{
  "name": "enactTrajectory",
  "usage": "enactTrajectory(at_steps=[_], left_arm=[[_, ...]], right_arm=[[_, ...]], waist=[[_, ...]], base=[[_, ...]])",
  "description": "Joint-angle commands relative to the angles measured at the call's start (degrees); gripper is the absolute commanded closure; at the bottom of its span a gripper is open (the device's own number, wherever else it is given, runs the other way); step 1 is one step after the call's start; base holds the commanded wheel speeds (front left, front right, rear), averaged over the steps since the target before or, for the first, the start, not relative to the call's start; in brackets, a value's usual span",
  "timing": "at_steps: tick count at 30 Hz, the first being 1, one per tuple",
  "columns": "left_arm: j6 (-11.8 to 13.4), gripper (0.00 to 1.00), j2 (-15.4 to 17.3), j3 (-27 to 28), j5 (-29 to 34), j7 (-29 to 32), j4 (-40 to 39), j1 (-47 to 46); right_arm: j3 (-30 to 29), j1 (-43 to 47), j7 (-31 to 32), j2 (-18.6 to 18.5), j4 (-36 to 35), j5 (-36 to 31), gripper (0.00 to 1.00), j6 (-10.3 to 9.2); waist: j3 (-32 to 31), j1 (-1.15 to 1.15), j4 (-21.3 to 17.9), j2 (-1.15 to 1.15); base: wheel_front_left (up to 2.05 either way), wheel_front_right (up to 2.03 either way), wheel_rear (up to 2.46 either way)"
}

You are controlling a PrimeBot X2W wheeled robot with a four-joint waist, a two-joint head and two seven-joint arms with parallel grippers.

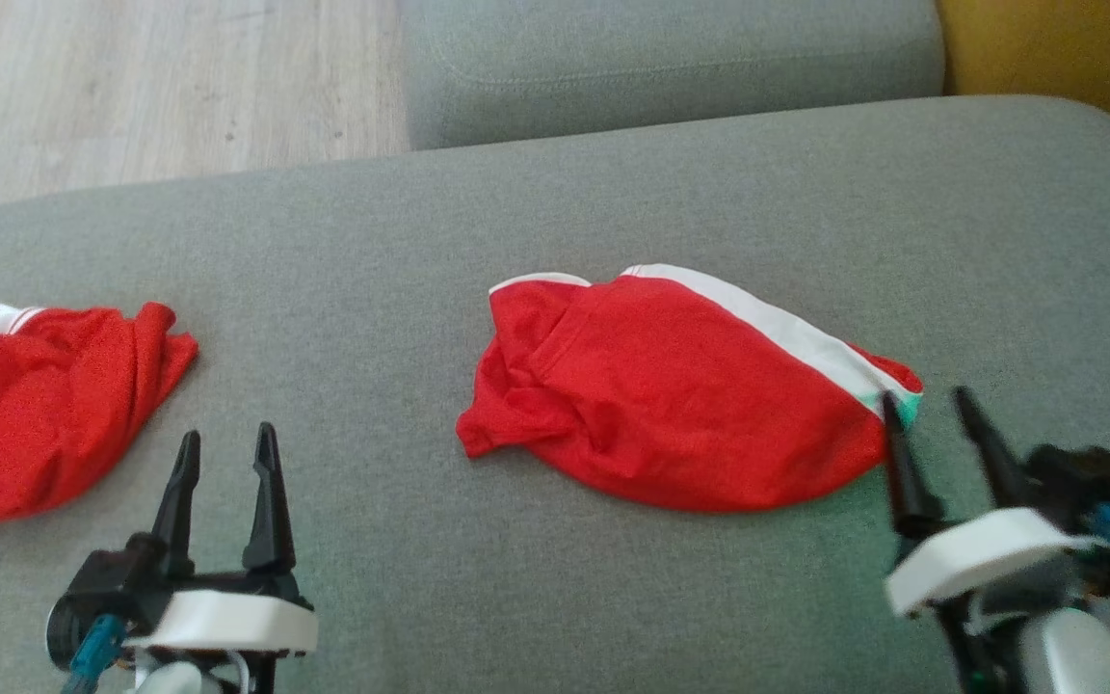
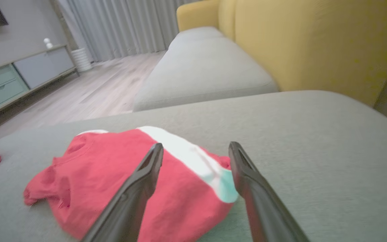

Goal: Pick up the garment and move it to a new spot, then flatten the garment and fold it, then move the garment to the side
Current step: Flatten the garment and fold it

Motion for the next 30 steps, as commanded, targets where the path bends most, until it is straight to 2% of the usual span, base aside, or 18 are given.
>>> enactTrajectory(at_steps=[1, 3, 4, 7, 12, 20, 22, 23, 24, 25, 30], left_arm=[[0.07, 0.0, 0.69, 1.83, 0.3, -0.54, -1.59, -3.11], [0.18, 0.0, 0.58, 1.71, 0.39, -0.54, -1.75, -3.52], [0.18, 0.0, 0.58, 1.71, 0.39, -0.54, -1.75, -3.52], [0.14, 0.0, 0.31, 1.51, 0.43, -0.54, -1.98, -4.23], [-0.28, 0.0, -0.29, 0.84, 0.56, -0.54, -1.88, -5.81], [-1.26, 0.0, -1.09, 0.44, 0.78, -0.54, -1.14, -8.56], [-1.41, 0.0, -1.32, 0.63, 0.84, -0.54, -1.09, -8.9], [-1.47, 0.0, -1.44, 0.69, 0.93, -0.54, -1.06, -9.0], [-1.53, 0.0, -1.57, 0.78, 1.0, -0.54, -1.03, -9.05], [-1.61, 0.0, -1.68, 0.86, 1.07, -0.54, -0.97, -9.1], [-1.79, 0.0, -2.09, 1.49, 1.45, -0.54, -0.44, -8.88]], right_arm=[[4.43, -4.26, 2.98, -0.3, -1.98, 0.27, 0.0, -0.04], [8.12, -7.45, 6.74, -0.3, -1.29, -0.47, 0.0, -0.04], [8.12, -7.45, 6.74, -0.3, -1.29, -0.47, 0.0, -0.04], [14.89, -13.27, 11.37, -0.3, 0.73, -1.26, 0.0, -0.04], [23.62, -21.61, 16.3, -0.3, 8.86, -1.8, 0.0, -0.04], [28.16, -29.34, 19.31, -0.29, 23.55, -4.39, 0.0, -0.04], [27.72, -30.58, 19.22, -0.29, 26.02, -7.12, 0.0, -0.04], [26.91, -30.89, 19.27, -0.29, 27.12, -8.08, 0.06, -0.04], [26.21, -31.13, 19.0, -0.29, 27.88, -8.85, 0.61, -0.04], [25.74, -31.3, 18.42, -0.29, 28.43, -9.39, 1.0, -0.04], [24.29, -31.75, 12.9, -0.29, 26.57, -4.85, 1.0, -0.04]], waist=[[0.77, 0.01, 0.28, 0.0], [1.46, 0.01, 0.75, 0.0], [1.46, 0.01, 0.75, 0.0], [2.6, 0.01, 1.97, 0.0], [4.82, 0.01, 5.06, 0.0], [8.09, 0.01, 10.29, 0.0], [8.65, 0.01, 10.99, 0.0], [8.8, 0.01, 11.26, 0.0], [8.91, 0.01, 11.45, 0.0], [8.97, 0.01, 11.59, 0.0], [8.12, 0.01, 11.46, 0.0]], base=[[0.0, 0.0, 0.0], [0.0, 0.0, 0.0], [0.0, 0.0, 0.0], [0.0, 0.0, 0.0], [0.0, 0.0, 0.0], [0.0, 0.0, 0.0], [0.0, 0.0, 0.0], [0.0, 0.0, 0.0], [0.0, 0.0, 0.0], [0.0, 0.0, 0.0], [0.0, 0.0, 0.0]])
